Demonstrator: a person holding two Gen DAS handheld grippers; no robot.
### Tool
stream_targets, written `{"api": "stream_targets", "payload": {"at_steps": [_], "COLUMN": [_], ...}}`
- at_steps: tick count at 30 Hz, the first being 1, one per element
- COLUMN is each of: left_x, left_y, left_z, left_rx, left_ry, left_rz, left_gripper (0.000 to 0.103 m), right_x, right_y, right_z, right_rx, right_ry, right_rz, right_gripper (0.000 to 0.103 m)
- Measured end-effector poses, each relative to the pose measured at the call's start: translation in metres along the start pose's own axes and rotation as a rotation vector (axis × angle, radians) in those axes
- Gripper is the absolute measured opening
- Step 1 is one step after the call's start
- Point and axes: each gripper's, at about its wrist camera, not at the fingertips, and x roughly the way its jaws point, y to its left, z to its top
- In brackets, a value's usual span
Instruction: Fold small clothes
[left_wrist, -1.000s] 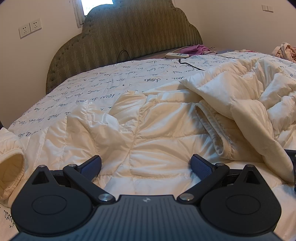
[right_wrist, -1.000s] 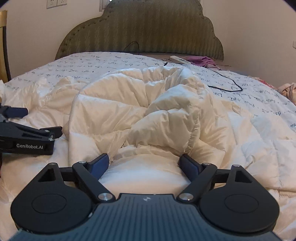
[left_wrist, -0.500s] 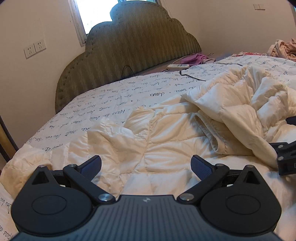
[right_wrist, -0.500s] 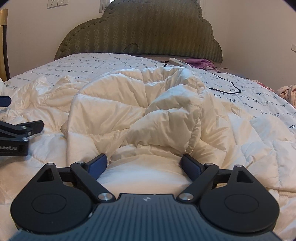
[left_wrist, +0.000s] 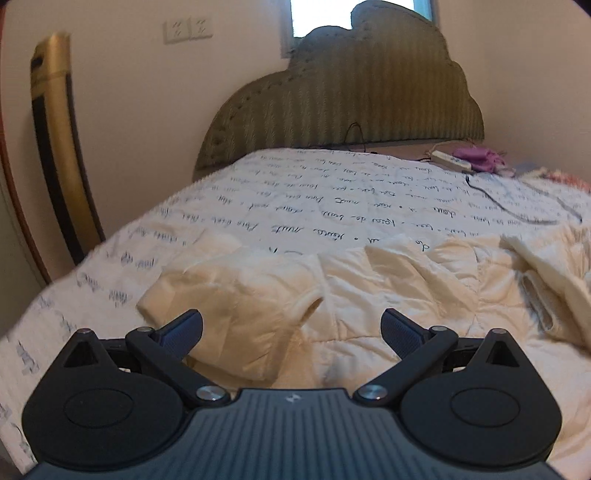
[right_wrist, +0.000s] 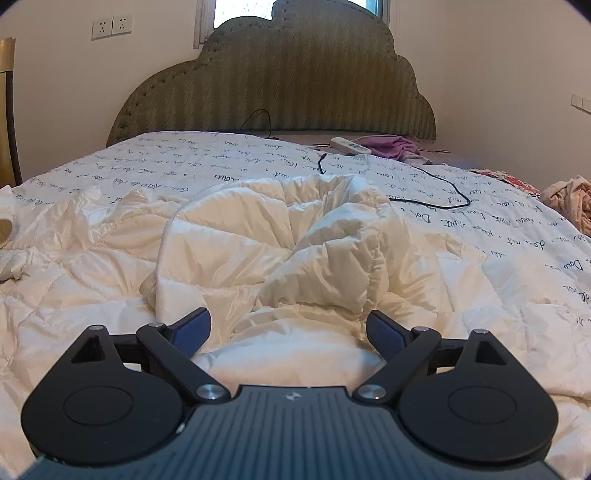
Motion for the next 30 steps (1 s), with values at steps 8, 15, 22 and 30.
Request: {"api": "stream_targets", "payload": {"at_steps": [8, 15, 22, 30], "left_x": [0.020, 0.043, 0.044, 0.005], "left_y": [0.071, 0.095, 0.076, 0.010], "left_z": [-0.002, -0.008, -0.003, 0.034], "left_rx": [-0.431, -0.686, -0.607, -0.238], "left_ry": [0.079, 0.128, 0.112, -0.085], "left_rz": [-0.136, -0.270, -0.213, -0.133], "left_gripper": [0.103, 0.102, 0.027, 0.010], "right_x": [0.006, 0.009, 0.010, 0.010], "right_y": [-0.006, -0.005, -0.004, -0.006], "right_z": [-0.007, -0.010, -0.012, -0.013], "right_rx": [0.053, 0.058, 0.063, 0.073], "right_ry": [0.017, 0.018, 0.015, 0.011], "right_rz": [0.015, 0.018, 0.020, 0.029], "right_gripper": [0.093, 0.094, 0.095, 0.095]}}
